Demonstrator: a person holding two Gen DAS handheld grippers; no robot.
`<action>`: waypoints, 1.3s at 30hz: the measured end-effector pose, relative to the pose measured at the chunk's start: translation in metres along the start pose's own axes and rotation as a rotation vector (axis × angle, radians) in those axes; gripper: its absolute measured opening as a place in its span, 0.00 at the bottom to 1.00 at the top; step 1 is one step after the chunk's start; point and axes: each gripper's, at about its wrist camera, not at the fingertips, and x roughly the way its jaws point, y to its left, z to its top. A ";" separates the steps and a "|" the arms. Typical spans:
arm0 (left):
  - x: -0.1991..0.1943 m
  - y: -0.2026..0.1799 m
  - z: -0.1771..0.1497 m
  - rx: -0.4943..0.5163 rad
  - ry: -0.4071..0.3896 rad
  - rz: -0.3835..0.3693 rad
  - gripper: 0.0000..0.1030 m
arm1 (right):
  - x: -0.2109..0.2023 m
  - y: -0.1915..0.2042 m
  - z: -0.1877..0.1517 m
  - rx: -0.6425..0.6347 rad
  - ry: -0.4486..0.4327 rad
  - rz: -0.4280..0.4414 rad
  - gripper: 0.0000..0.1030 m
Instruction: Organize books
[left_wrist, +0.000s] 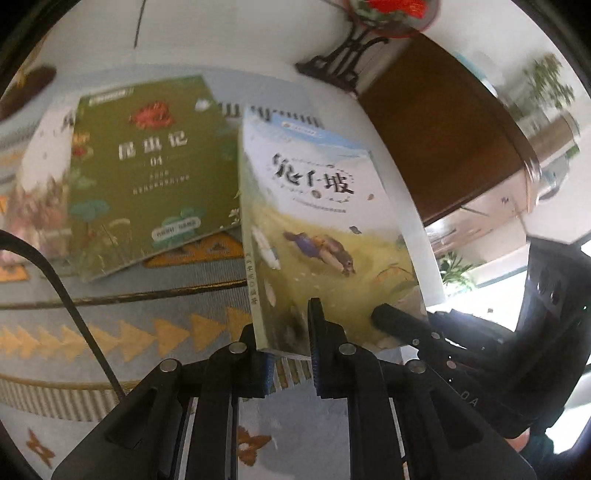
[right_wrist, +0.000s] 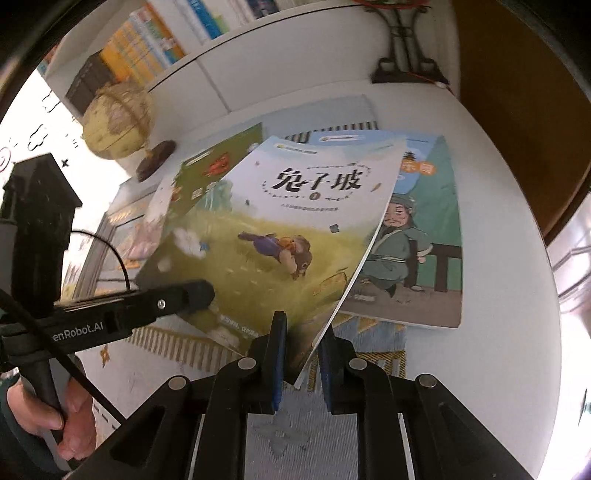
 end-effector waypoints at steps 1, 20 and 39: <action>-0.005 -0.002 -0.002 0.017 -0.013 0.005 0.11 | -0.002 -0.001 -0.004 -0.017 -0.003 -0.002 0.15; -0.163 0.096 -0.022 -0.040 -0.257 -0.064 0.11 | -0.039 0.166 0.001 -0.240 -0.168 0.037 0.15; -0.278 0.366 -0.079 -0.307 -0.346 0.063 0.13 | 0.106 0.447 0.022 -0.337 -0.066 0.249 0.17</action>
